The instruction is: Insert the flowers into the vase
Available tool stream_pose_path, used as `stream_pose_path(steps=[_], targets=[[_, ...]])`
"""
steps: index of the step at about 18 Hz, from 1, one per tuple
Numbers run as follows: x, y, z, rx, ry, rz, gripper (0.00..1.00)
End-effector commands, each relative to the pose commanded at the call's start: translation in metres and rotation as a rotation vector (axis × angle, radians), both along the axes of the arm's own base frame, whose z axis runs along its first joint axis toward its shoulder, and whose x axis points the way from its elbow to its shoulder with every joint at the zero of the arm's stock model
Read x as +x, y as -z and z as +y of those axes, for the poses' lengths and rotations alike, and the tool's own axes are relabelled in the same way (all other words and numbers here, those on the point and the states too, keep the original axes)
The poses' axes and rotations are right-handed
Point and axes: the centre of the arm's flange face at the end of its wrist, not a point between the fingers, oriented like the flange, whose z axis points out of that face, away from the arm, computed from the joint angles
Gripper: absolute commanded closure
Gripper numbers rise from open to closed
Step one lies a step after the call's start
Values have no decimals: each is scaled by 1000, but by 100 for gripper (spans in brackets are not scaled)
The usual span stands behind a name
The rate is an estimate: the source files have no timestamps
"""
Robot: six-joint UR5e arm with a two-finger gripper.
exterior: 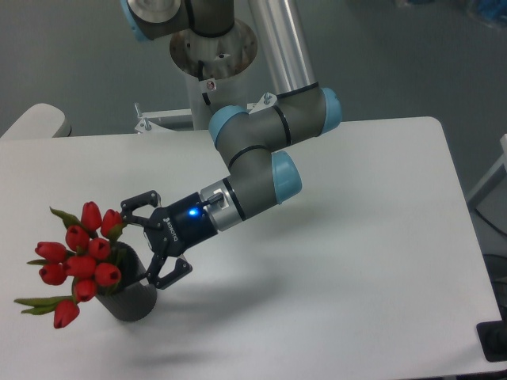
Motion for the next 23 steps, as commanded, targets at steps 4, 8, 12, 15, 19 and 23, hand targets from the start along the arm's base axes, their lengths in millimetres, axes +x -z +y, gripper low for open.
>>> stream_pose_path(steps=[4,8,12,15,19,23], targets=[[-13,-9,-20,-72,-49,133,0],[-24,-29,-46,-129,-101,267,0],[-75,-63,-98,-282,-239,538,0],[-97,-70,-125,-435,-278,742,0],[-128,-100,-158,-593,-369,902,0],[-143,-137,-183,-731,-433,1003,0]])
